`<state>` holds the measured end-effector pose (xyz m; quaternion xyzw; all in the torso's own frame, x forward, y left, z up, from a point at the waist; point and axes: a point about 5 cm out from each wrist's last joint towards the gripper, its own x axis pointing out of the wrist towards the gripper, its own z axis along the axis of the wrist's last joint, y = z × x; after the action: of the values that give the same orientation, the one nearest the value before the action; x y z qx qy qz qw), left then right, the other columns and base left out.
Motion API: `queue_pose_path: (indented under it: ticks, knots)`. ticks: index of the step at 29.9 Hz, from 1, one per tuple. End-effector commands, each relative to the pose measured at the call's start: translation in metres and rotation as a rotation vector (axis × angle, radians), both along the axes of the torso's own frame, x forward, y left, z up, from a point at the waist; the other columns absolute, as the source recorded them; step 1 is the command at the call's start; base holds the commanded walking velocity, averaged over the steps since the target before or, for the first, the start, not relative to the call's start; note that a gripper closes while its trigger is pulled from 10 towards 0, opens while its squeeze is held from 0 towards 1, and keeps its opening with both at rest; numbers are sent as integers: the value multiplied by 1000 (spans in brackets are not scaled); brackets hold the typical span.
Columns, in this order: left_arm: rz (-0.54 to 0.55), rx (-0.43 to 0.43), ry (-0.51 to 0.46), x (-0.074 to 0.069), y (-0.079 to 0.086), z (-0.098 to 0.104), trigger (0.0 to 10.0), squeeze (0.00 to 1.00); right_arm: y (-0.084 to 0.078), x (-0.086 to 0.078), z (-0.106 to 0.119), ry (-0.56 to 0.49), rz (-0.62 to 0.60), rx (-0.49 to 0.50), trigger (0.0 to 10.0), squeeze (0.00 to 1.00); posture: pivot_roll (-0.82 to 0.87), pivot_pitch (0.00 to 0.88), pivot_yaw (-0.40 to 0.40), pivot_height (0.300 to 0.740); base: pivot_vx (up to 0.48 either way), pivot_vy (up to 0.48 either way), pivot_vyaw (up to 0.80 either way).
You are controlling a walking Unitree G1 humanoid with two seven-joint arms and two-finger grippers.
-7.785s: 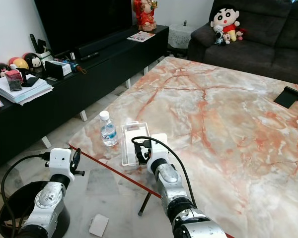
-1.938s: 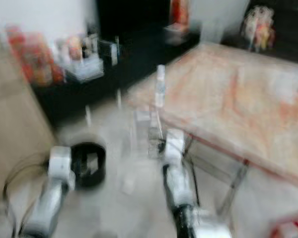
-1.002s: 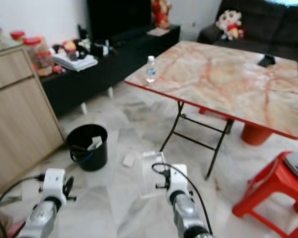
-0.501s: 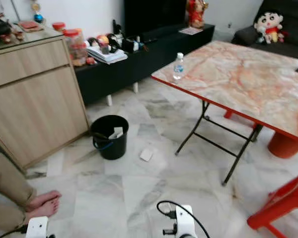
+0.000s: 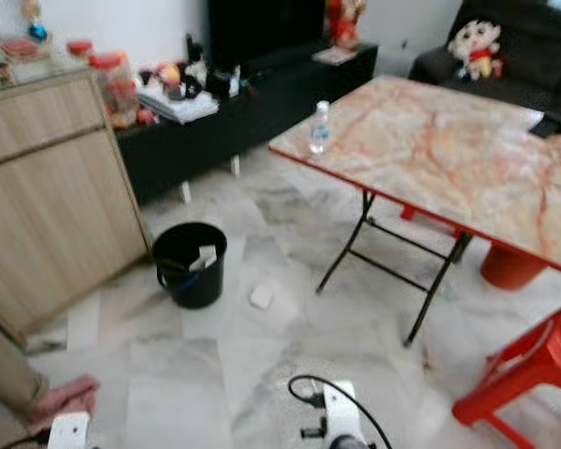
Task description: Picking trash to rubbish bin
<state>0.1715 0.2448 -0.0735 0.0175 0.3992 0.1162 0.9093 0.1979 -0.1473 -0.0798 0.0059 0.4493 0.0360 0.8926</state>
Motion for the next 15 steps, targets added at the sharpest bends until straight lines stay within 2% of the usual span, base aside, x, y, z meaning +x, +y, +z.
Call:
queue_pose_path:
  ticks: [1, 13, 15]
  knots:
    - [-4, 0, 12, 1, -1, 0, 10000, 0, -3, 1, 1, -6, -8, -2, 10000, 0, 24, 0, -11, 740, 334, 0, 0]
    - [-5, 8, 25, -3, -1, -2, 10000, 0, -7, -6, -3, 10, -41, -6, 10000, 0, 38, 0, -14, 740, 336, 0, 720]
    - [-4, 8, 18, 0, -2, -1, 10000, 0, -8, -7, -3, 18, -46, -14, 10000, 0, 45, 0, -18, 740, 347, 0, 0]
